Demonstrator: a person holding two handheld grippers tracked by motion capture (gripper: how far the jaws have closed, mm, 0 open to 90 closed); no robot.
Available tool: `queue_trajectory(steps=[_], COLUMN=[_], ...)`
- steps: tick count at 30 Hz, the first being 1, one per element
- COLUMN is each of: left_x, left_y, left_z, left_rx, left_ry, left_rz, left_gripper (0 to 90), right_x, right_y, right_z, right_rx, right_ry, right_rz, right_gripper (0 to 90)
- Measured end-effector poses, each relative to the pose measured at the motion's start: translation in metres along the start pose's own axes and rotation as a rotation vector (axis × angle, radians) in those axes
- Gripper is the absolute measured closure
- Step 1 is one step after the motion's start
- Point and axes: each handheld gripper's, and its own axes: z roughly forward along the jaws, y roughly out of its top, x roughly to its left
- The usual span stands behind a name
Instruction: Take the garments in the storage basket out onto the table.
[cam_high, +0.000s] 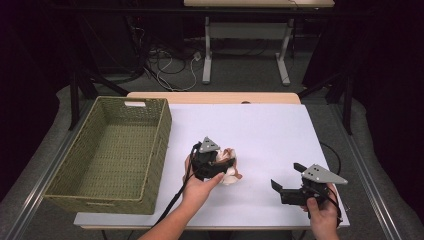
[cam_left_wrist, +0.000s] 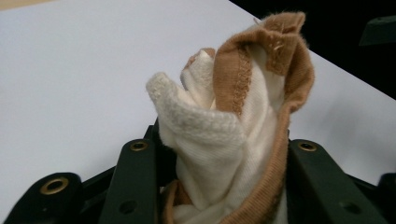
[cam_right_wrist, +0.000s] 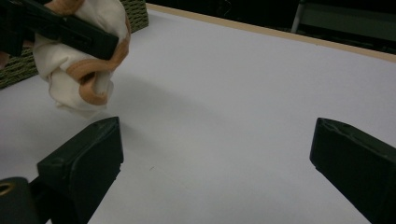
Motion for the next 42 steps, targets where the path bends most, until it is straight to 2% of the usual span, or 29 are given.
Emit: queue_trajectory(steps=[5, 10, 19, 20, 25, 27, 34, 42], left_x=[-0.008, -0.015, -0.021, -0.022, -0.022, -0.023, -0.023, -0.023], left_y=[-0.004, -0.007, -0.019, -0.021, -0.026, -0.027, -0.032, -0.033], left_z=[0.014, 0.026, 0.044, 0.045, 0.048, 0.048, 0.052, 0.051], left_rx=[0.009, 0.041, 0.077, 0.079, 0.074, 0.089, 0.085, 0.066], left_ry=[-0.02, -0.039, -0.043, -0.049, -0.041, -0.044, -0.049, -0.053], left_rz=[-0.003, 0.014, 0.031, 0.02, 0.03, 0.038, 0.033, 0.029], left_gripper=[61.0, 61.1, 61.0, 61.0, 60.9, 60.7, 58.4, 49.7], right_x=[-0.001, 0.0, 0.0, 0.0, 0.0, 0.001, 0.002, 0.002], right_y=[-0.001, -0.001, -0.002, -0.002, -0.002, -0.002, -0.003, -0.004], right_z=[0.001, 0.002, 0.003, 0.003, 0.003, 0.003, 0.005, 0.006], right_rx=[-0.002, -0.002, 0.005, 0.005, 0.004, 0.011, 0.012, 0.016], right_ry=[0.004, 0.003, 0.005, 0.004, 0.006, 0.005, 0.012, 0.01], right_rz=[0.002, 0.001, 0.001, 0.001, -0.006, -0.012, -0.011, -0.001], right_gripper=[2.4, 2.4, 2.3, 2.4, 2.4, 2.4, 2.4, 2.4])
